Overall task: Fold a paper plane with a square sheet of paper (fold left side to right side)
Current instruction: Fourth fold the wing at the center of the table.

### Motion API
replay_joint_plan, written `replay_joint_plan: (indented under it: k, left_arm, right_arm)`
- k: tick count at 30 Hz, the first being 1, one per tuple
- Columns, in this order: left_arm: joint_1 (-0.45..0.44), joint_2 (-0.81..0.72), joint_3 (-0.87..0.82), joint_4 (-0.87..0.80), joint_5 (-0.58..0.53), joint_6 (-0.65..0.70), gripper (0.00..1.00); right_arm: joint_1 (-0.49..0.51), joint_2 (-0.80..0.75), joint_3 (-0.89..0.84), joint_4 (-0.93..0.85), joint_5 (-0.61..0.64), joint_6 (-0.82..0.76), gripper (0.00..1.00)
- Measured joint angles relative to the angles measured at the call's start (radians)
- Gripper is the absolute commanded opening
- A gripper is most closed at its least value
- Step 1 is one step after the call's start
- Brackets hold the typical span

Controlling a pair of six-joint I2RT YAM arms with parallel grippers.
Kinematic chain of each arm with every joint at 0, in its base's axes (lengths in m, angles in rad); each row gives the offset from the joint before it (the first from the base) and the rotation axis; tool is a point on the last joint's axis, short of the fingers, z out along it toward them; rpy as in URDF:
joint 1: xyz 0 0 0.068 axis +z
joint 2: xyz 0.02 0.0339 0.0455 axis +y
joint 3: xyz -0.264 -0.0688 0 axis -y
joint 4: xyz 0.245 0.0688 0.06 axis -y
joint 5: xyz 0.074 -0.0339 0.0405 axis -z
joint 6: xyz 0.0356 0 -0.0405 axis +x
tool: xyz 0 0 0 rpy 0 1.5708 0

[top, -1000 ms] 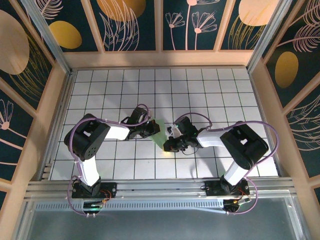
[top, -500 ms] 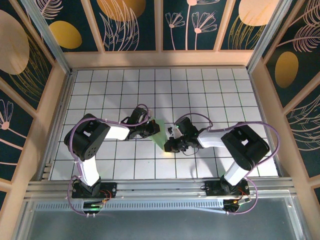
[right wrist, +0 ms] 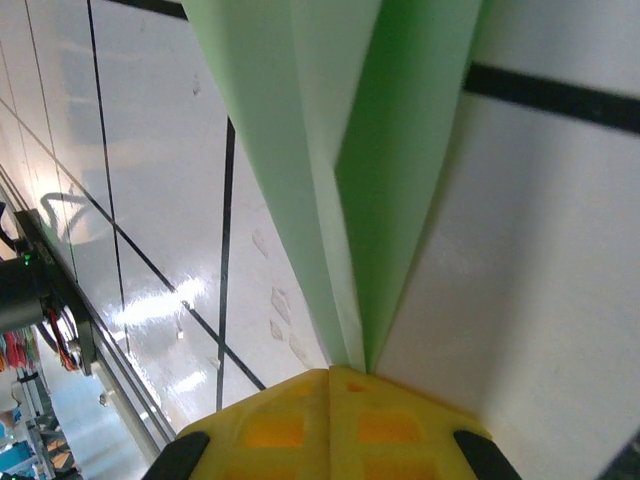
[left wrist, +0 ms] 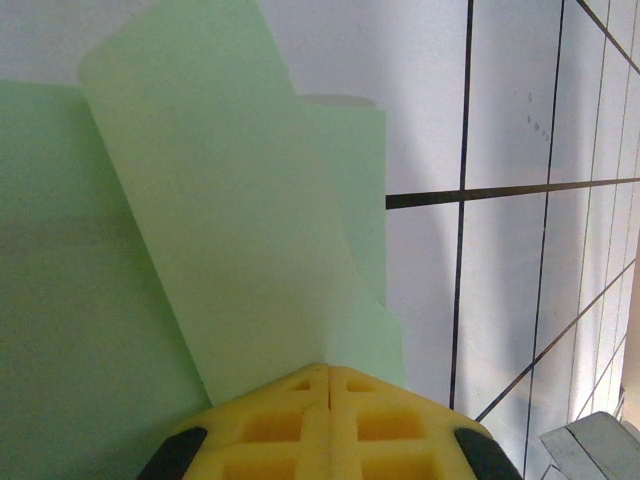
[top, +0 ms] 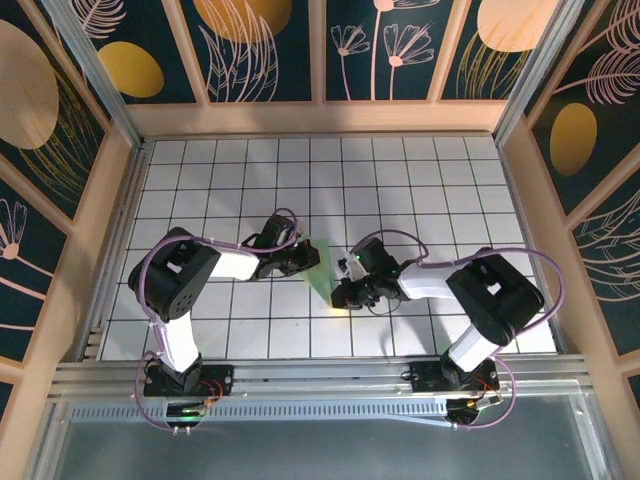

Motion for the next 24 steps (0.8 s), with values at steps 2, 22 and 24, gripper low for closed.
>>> replay_joint_plan:
  k: [2, 22, 24]
  left_arm:
    - [0.0, 0.0, 0.0, 0.0, 0.0, 0.0, 0.0]
    - [-0.002, -0.001, 0.0, 0.0, -0.003, 0.0, 0.0]
    - [-0.002, -0.001, 0.0, -0.001, -0.003, 0.0, 0.0]
  right_arm:
    - [0.0, -0.028, -0.004, -0.032, 0.0, -0.002, 0.0]
    - [-0.029, 0.052, 0.165, -0.024, 0.008, -0.027, 0.0]
    - [-0.029, 0.072, 0.166, -0.023, 0.014, -0.026, 0.0]
